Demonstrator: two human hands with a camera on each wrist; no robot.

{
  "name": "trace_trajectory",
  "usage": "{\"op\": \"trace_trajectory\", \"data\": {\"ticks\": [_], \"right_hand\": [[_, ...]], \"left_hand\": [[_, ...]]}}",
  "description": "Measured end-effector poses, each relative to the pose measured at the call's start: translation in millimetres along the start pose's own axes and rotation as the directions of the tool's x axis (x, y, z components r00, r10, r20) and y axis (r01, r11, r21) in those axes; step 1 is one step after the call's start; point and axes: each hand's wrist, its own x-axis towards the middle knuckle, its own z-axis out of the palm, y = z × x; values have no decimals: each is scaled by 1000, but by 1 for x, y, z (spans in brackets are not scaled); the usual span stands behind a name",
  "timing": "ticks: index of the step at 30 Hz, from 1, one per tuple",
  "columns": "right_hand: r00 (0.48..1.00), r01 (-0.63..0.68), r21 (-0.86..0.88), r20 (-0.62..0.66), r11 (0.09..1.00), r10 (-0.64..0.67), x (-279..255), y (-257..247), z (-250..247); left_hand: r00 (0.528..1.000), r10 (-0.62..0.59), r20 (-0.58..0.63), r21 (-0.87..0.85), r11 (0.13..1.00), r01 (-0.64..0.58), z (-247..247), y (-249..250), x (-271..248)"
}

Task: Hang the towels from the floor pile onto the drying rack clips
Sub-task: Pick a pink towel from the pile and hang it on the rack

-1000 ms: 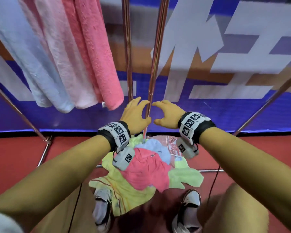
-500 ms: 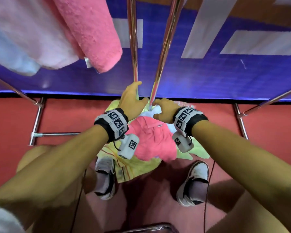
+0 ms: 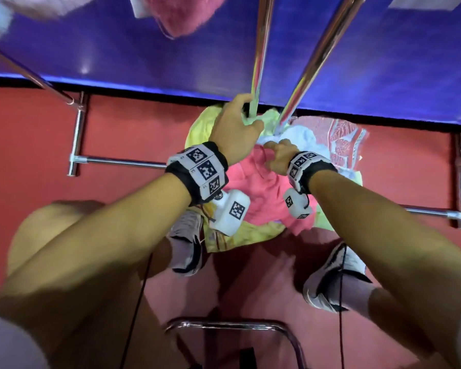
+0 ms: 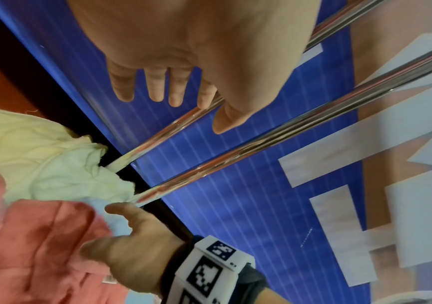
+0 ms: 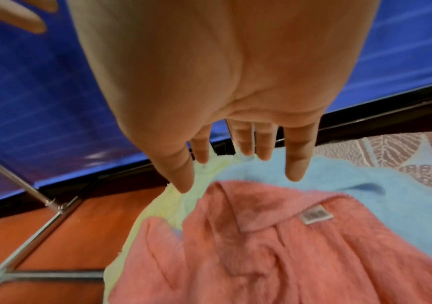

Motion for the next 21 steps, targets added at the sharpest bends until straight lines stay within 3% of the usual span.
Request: {"op": "trace_trajectory", "data": {"ticks": [5,7,9,12,15,19,21], "right_hand": [[995,-21,-164,97,986,37,39,7,57],[986,-21,-153,161,988,46,42,11,68],[993,10,-118,120,993,4,32,12,71],[999,43,-7,2,999,-43,14,9,65],[995,91,210,-54,973,-81,-10,12,52],[976,197,448,-175,872,-130,-59,13,13],[952,292,556,-250,778,-179,-87,9,-10]], "left_hand": [[1000,-26,-6,49,998,27,6,-14,7],[1000,-24,-3,72,997,24,9,-17,6],[1000,-29,12,78,997,28,10,-19,6],[998,-52,43,6,999,52,8,-17,6],[995,-83,55,-43,995,85,7,-13,6],[986,-123,114,-62,990,130,8,0,-5],[975,-158,158,-71,983,171,8,10,-21]]}}
